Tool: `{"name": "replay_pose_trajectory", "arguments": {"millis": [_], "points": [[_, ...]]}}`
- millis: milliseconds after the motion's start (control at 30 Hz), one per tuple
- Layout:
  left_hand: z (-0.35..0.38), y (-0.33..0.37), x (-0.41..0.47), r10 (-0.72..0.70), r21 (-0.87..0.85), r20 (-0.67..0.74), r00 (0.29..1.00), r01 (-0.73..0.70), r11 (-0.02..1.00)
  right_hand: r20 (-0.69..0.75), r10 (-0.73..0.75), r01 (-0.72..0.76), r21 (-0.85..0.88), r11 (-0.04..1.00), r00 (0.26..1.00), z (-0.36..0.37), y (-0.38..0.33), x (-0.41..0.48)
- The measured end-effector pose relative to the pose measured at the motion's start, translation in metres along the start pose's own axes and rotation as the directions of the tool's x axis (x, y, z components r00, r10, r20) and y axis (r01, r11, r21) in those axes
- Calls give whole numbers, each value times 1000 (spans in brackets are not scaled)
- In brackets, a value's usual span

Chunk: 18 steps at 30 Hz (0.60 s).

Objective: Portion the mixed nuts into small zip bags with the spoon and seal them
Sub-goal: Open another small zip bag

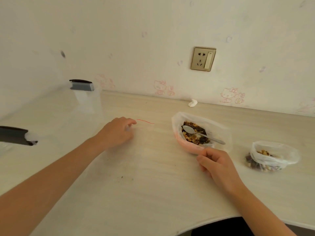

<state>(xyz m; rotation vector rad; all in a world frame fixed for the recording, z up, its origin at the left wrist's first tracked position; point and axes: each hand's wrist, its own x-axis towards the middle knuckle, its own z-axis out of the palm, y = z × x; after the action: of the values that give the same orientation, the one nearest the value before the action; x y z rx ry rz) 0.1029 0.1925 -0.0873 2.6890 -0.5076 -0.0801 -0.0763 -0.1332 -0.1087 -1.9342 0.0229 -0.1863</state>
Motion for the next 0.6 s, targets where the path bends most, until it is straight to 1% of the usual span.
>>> {"name": "replay_pose_trajectory", "arguments": {"millis": [33, 133, 167, 233, 300, 400, 500, 600], "points": [[0, -2, 4, 0, 1, -2, 1000, 0, 1000, -5, 6, -6, -2, 1000, 1000, 0, 1, 0], [-2, -4, 18, -10, 12, -108, 994, 11, 1000, -15, 15, -15, -19, 1000, 1000, 2, 1, 1], [-3, -2, 24, -6, 47, -102, 995, 11, 999, -16, 17, -18, -21, 1000, 1000, 3, 0, 2], [-3, 1, 37, -8, 105, -37, 999, 12, 994, -18, 19, -20, -17, 1000, 1000, 3, 0, 2], [-3, 5, 49, -32, 110, 22, 999, 29, 993, -19, 17, -17, -6, 1000, 1000, 2, 0, 1], [-3, 7, 59, -42, 100, 59, 997, 36, 994, -17, 18, -18, 5, 1000, 1000, 2, 1, 0], [-7, 9, 61, -64, 125, 21, 998, 61, 990, -21, 23, -22, 13, 1000, 1000, 2, 2, 1], [-14, 15, 56, -94, 192, -21, 995, 96, 977, -18, 22, -21, 8, 1000, 1000, 1, 3, 1]]}}
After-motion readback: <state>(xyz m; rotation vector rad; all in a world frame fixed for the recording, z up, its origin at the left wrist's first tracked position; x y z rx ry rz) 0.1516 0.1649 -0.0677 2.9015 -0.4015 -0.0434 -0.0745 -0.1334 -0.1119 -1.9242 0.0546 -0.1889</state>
